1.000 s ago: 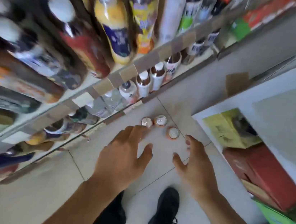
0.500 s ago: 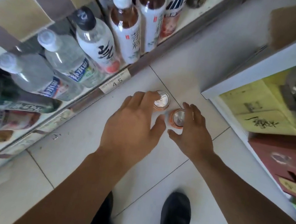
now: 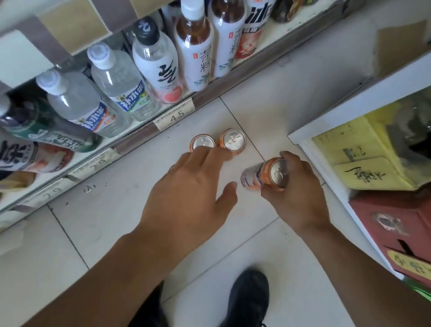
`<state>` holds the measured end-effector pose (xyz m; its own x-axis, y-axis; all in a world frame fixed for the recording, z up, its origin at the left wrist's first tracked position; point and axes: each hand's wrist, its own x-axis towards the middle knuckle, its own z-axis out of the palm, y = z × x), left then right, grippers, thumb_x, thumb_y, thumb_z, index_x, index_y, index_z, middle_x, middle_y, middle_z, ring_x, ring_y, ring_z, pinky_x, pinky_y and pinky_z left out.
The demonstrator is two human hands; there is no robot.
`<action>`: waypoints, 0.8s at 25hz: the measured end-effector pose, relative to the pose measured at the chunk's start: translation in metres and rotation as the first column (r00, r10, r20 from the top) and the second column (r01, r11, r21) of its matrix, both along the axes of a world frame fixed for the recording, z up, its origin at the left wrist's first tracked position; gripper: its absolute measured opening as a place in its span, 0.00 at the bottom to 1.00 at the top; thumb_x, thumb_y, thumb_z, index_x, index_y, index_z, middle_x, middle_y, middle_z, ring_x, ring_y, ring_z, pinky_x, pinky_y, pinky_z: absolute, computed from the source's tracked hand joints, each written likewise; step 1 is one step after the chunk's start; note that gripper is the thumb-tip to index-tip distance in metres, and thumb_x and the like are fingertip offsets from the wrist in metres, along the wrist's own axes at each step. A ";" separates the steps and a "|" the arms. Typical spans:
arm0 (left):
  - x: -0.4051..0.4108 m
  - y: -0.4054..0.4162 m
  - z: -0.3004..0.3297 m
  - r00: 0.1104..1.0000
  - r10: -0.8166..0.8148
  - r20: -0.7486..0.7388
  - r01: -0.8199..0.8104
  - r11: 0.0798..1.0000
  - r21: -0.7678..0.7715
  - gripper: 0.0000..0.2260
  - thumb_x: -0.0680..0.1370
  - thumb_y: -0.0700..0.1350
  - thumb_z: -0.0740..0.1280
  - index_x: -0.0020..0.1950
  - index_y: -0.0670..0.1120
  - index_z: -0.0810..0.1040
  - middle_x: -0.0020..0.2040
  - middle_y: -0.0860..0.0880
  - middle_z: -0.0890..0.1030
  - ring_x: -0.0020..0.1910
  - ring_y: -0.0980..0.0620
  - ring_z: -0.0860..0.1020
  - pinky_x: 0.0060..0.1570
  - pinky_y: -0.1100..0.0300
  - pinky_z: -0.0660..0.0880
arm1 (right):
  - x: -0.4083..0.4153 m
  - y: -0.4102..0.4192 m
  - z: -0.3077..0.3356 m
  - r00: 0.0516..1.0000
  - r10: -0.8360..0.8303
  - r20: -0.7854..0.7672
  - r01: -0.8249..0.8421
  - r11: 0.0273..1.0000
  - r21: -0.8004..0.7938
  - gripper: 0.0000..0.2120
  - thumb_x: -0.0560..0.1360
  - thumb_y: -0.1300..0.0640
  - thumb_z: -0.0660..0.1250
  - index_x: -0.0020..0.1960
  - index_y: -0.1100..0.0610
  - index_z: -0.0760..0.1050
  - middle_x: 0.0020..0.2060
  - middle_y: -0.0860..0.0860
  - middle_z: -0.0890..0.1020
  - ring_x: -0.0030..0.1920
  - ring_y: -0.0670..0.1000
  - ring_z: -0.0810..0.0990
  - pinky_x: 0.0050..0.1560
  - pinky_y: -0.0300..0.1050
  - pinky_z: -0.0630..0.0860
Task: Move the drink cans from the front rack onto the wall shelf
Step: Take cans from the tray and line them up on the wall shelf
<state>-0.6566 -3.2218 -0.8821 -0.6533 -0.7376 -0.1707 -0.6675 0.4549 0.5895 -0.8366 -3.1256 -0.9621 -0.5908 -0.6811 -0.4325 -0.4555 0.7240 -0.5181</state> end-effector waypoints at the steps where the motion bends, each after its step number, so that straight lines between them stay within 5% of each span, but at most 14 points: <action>1: 0.004 0.005 0.017 1.000 0.018 -0.023 -0.017 1.000 0.018 0.17 0.75 0.49 0.67 0.63 0.51 0.72 0.55 0.52 0.77 0.50 0.48 0.77 0.44 0.51 0.77 | -0.001 0.006 0.030 1.000 -0.010 0.013 0.010 0.999 -0.042 0.37 0.67 0.56 0.76 0.73 0.49 0.66 0.63 0.52 0.75 0.62 0.54 0.75 0.57 0.43 0.70; 8: 0.020 0.001 0.207 0.998 -0.010 -0.055 0.010 1.000 -0.002 0.18 0.73 0.56 0.60 0.63 0.57 0.69 0.59 0.56 0.75 0.56 0.51 0.76 0.45 0.49 0.79 | 0.010 0.014 0.298 0.986 -0.054 0.156 0.096 0.958 -0.272 0.41 0.61 0.51 0.79 0.69 0.43 0.64 0.54 0.38 0.76 0.54 0.40 0.76 0.55 0.30 0.69; 11: 0.022 -0.012 0.299 0.998 -0.039 -0.044 0.042 0.996 0.077 0.22 0.72 0.58 0.66 0.63 0.63 0.63 0.62 0.61 0.71 0.59 0.57 0.72 0.51 0.50 0.77 | 0.018 0.011 0.410 0.981 -0.002 0.192 0.073 0.928 -0.365 0.41 0.62 0.54 0.79 0.69 0.41 0.63 0.54 0.35 0.77 0.52 0.33 0.76 0.50 0.22 0.68; 16: 0.027 -0.026 0.446 0.963 -0.221 -0.151 0.239 0.965 0.112 0.42 0.66 0.64 0.73 0.75 0.61 0.55 0.73 0.59 0.65 0.71 0.59 0.65 0.66 0.53 0.69 | 0.027 -0.001 0.582 0.977 0.097 0.191 0.014 0.861 -0.509 0.42 0.64 0.56 0.77 0.72 0.40 0.62 0.55 0.33 0.77 0.56 0.35 0.78 0.57 0.37 0.76; 20: 0.033 -0.031 0.558 0.921 -0.190 -0.339 0.244 0.962 0.123 0.45 0.63 0.62 0.77 0.74 0.59 0.57 0.69 0.61 0.70 0.67 0.63 0.70 0.65 0.53 0.71 | 0.038 -0.012 0.704 0.976 0.143 0.163 -0.002 0.758 -0.652 0.39 0.62 0.53 0.75 0.70 0.43 0.66 0.55 0.33 0.79 0.57 0.38 0.79 0.54 0.39 0.77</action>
